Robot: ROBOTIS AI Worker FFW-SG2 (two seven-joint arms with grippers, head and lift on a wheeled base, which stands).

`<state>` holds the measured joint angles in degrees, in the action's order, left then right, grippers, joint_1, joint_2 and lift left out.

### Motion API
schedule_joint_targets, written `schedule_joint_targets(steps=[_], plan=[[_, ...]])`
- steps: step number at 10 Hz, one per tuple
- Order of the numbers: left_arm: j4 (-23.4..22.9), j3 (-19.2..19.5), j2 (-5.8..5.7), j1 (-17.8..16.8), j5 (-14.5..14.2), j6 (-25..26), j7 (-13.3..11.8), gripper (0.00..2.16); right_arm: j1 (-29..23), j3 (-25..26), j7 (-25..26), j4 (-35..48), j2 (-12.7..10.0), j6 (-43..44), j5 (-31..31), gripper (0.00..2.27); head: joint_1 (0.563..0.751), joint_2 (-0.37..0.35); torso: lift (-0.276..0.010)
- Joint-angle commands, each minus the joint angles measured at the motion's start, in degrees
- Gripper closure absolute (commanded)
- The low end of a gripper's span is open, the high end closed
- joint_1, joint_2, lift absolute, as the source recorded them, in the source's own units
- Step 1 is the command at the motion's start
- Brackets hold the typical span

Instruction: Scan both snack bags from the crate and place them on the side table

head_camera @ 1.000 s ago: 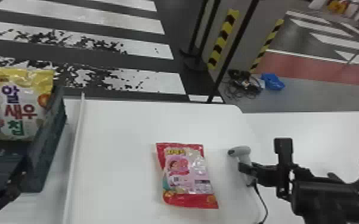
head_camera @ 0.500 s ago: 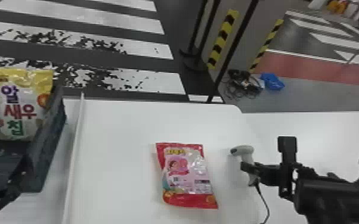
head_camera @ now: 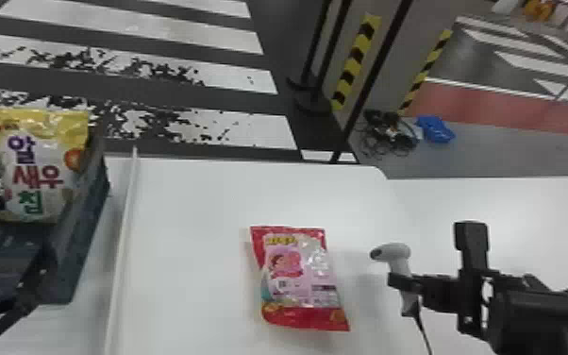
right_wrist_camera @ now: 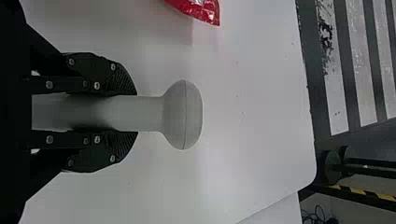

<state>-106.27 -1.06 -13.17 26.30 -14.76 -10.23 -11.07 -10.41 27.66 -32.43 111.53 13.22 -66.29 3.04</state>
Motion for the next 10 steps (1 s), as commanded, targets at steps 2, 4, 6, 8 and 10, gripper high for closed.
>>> schedule_joint_targets(steps=[2, 4, 6, 8, 10], plan=[[-0.1, -0.1, -0.19, 0.0, -0.1, 0.0, 0.0, 0.08, -4.1, 1.0, 0.0, 10.9, -2.3, -7.0, -0.6, 2.26, 0.695, -0.308, -0.095], [-0.1, -0.2, -0.28, 0.0, -0.4, 0.0, 0.0, 0.08, -6.5, 0.9, 0.0, 17.9, -3.8, -15.1, -1.4, 2.26, 0.695, -0.291, -0.095], [-0.1, -0.3, -0.28, 0.0, -0.4, 0.0, 0.0, 0.08, -8.3, 0.4, -0.1, 23.6, -5.1, -19.6, -1.8, 2.26, 0.695, -0.273, -0.095], [-0.1, -0.3, -0.37, 0.0, -0.4, -0.2, 0.0, 0.08, -9.8, -0.3, -0.1, 29.4, -6.1, -23.8, -2.2, 2.26, 0.695, -0.246, -0.095], [-0.1, -0.3, -0.37, 0.0, -0.5, -0.4, 0.0, 0.08, -10.6, -2.6, 0.0, 34.5, -7.5, -23.8, -1.5, 2.26, 0.695, -0.223, -0.095]])
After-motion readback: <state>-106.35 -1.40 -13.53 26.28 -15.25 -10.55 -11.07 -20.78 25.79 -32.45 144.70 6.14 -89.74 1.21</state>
